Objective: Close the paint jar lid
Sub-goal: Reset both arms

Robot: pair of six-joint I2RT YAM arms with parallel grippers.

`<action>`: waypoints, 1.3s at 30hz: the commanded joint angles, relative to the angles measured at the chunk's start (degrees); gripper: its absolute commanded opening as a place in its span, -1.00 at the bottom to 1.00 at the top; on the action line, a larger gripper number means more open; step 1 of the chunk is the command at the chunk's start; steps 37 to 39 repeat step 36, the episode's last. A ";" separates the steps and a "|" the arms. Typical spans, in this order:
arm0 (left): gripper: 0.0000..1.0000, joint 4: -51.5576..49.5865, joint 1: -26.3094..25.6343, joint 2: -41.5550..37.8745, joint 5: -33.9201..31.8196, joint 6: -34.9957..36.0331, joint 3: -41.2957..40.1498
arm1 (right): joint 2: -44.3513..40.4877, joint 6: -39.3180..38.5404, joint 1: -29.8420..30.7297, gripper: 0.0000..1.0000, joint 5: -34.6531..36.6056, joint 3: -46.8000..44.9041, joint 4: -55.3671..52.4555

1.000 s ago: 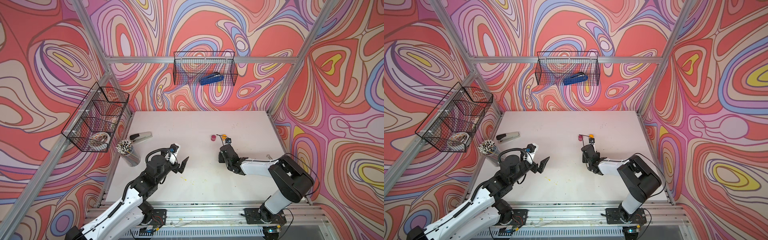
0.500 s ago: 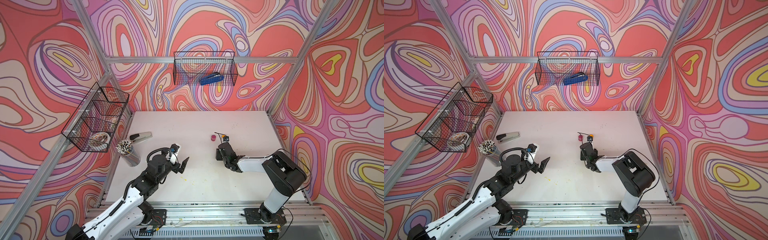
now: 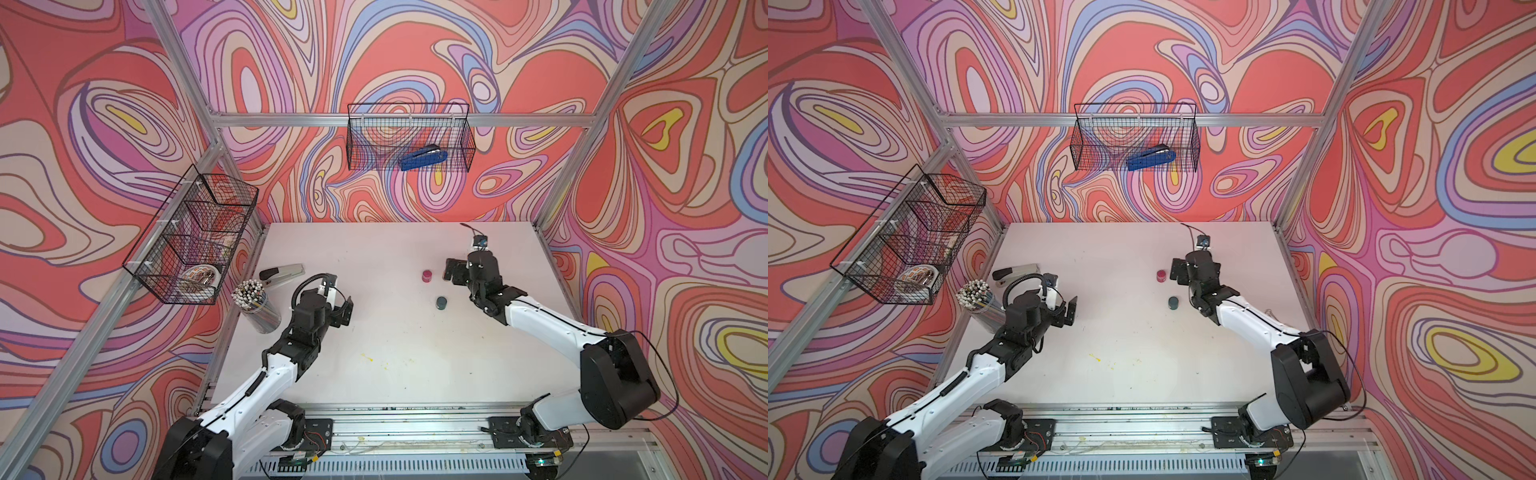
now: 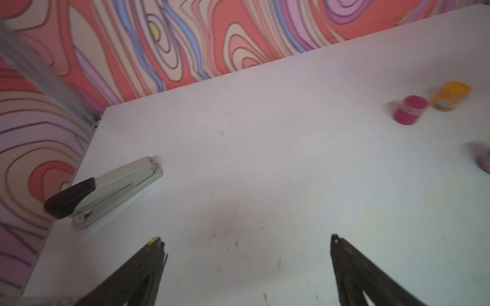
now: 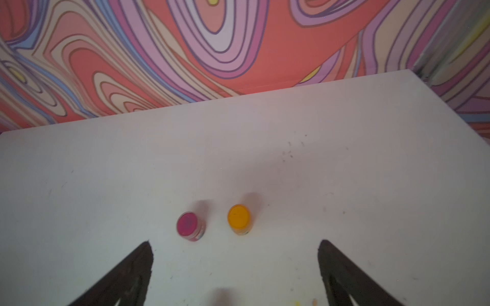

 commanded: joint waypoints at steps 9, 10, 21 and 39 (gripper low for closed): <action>0.99 37.99 7.68 23.78 -2.91 3.71 -6.35 | 1.48 -12.56 -14.52 0.97 -1.08 -17.37 21.37; 0.99 41.51 8.91 24.55 -3.40 1.96 -7.64 | 2.88 -13.18 -15.72 0.97 -2.81 -18.66 24.27; 1.00 48.66 12.89 26.25 8.45 0.05 -12.05 | 13.84 -16.03 -20.50 0.96 -18.55 -24.12 49.64; 1.00 49.06 10.95 27.58 2.10 0.55 -11.11 | 14.01 -16.44 -20.56 0.97 -18.95 -24.79 51.50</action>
